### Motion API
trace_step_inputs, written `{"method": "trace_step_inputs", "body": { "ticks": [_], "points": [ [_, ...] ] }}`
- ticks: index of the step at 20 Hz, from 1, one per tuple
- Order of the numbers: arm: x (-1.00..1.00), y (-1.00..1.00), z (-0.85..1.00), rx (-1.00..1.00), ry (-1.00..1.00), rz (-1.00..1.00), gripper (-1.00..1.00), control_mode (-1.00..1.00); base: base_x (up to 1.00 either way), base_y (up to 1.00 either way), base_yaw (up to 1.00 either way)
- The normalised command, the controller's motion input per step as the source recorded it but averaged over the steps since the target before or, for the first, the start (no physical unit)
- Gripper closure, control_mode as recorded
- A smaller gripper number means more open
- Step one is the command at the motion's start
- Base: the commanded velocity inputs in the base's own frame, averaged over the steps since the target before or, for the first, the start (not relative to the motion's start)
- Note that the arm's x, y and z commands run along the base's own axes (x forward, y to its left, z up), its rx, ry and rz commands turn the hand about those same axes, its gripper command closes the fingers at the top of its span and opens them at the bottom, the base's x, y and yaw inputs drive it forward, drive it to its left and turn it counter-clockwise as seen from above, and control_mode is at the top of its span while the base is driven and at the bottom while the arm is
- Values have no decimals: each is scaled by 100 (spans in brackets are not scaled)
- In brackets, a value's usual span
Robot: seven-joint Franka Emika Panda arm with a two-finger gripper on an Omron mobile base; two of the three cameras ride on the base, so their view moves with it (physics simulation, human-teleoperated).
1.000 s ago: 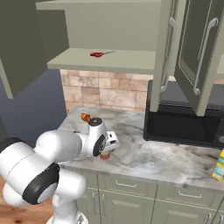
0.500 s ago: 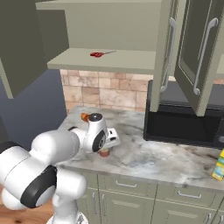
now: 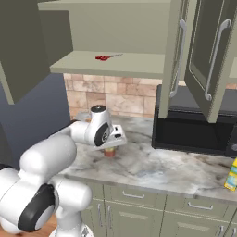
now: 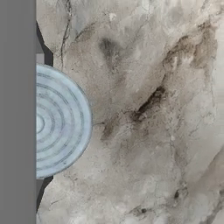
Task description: Pick the canned food and cereal from the counter and place them in the cabinets closest to them.
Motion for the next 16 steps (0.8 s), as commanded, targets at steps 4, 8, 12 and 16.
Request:
{"method": "trace_step_inputs", "body": {
  "ticks": [4, 8, 12, 16],
  "points": [
    [-16, -3, 58, 1, 5, -6, 100, -100, 0, 0, 0],
    [-8, -3, 67, 3, 3, -5, 100, -100, 0, 0, 0],
    [-1, -1, 73, 3, 0, -5, 100, -100, 0, 0, 0],
    [0, 0, 76, 2, 0, -5, 100, -100, 0, 0, 0]
  ]
}}
